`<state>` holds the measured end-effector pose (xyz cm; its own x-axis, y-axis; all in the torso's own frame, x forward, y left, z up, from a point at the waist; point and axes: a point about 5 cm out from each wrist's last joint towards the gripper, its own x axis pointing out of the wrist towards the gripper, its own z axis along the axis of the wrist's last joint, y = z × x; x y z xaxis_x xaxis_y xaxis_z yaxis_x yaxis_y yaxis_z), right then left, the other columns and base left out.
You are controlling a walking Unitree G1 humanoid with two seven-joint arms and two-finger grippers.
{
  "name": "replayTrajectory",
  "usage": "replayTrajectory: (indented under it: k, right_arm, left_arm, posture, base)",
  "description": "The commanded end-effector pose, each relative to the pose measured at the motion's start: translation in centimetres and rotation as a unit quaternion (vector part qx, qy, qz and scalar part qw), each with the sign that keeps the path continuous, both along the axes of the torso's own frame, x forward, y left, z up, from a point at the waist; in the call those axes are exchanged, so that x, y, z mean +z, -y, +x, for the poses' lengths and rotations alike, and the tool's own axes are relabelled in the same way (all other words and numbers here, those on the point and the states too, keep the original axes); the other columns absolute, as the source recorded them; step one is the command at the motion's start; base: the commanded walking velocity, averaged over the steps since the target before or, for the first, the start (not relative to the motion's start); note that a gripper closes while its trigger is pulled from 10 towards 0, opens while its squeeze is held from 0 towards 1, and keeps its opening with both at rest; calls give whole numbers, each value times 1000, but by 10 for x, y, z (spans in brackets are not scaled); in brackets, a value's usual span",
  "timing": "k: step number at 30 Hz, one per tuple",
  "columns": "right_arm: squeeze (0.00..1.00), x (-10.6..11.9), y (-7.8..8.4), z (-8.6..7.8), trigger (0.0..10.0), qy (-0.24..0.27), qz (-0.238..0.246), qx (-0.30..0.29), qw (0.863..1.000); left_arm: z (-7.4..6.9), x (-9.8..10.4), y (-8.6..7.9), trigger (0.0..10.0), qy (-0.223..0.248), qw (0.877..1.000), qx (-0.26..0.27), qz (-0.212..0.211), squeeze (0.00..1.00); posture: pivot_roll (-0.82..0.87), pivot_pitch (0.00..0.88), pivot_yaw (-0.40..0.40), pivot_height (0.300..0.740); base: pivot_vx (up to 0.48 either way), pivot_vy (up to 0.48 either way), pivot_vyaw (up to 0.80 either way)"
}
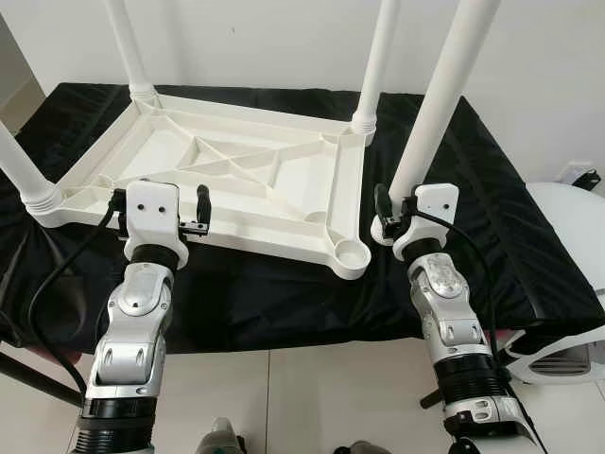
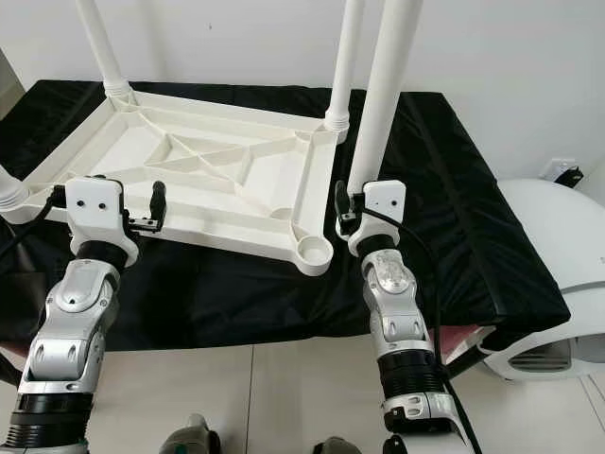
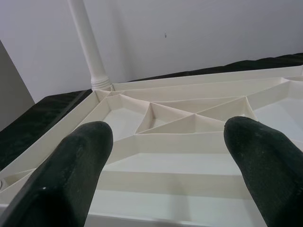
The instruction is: Building children table
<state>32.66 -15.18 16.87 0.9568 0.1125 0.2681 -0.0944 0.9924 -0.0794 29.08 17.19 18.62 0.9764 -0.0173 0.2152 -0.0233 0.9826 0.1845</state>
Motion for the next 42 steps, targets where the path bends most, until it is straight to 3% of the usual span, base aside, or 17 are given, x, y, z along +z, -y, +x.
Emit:
replayTrajectory:
  k: [1,5,6,8,11,35,36,42]
  right_arm:
    - [0,-2,-1,-1,10000,0,0,0,1000]
    - [0,-2,-1,-1,10000,0,0,0,1000]
    - [0,-3,-2,-1,10000,-1,0,0,1000]
    - [0,-13,0,-1,10000,-13,0,-6,1000]
    - [0,-17,1,-1,10000,-19,0,-8,1000]
    - [0,-20,-1,-1,10000,-18,-3,-6,1000]
    - [0,-20,-1,-1,10000,-19,-3,-6,1000]
    - [0,-20,-1,-1,10000,-19,-3,-6,1000]
  left_arm:
    - [0,-2,-5,10000,2,999,41,-7,0]
    - [0,-2,-5,10000,2,999,41,-7,0]
    - [0,-4,-5,10000,1,999,41,-10,0]
    - [1,-27,-6,10000,-32,998,53,5,0]
    - [1,-38,-7,10000,-47,997,57,12,0]
    - [1,-41,-8,10000,-40,997,59,15,0]
    - [2,-41,-8,10000,-40,997,59,14,0]
    - [2,-41,-8,10000,-40,997,59,14,0]
  posture:
    - [80,87,-48,740]
    - [80,87,-48,740]
    - [81,0,0,740]
    - [89,0,0,740]
    - [89,0,0,740]
    - [90,0,0,740]
    - [91,84,-41,740]
    - [91,84,-41,740]
  base:
    - [0,0,0]
    - [0,0,0]
    - [0,0,0]
    - [0,0,0]
    - [0,0,0]
    - [0,0,0]
    - [0,0,0]
    - [0,0,0]
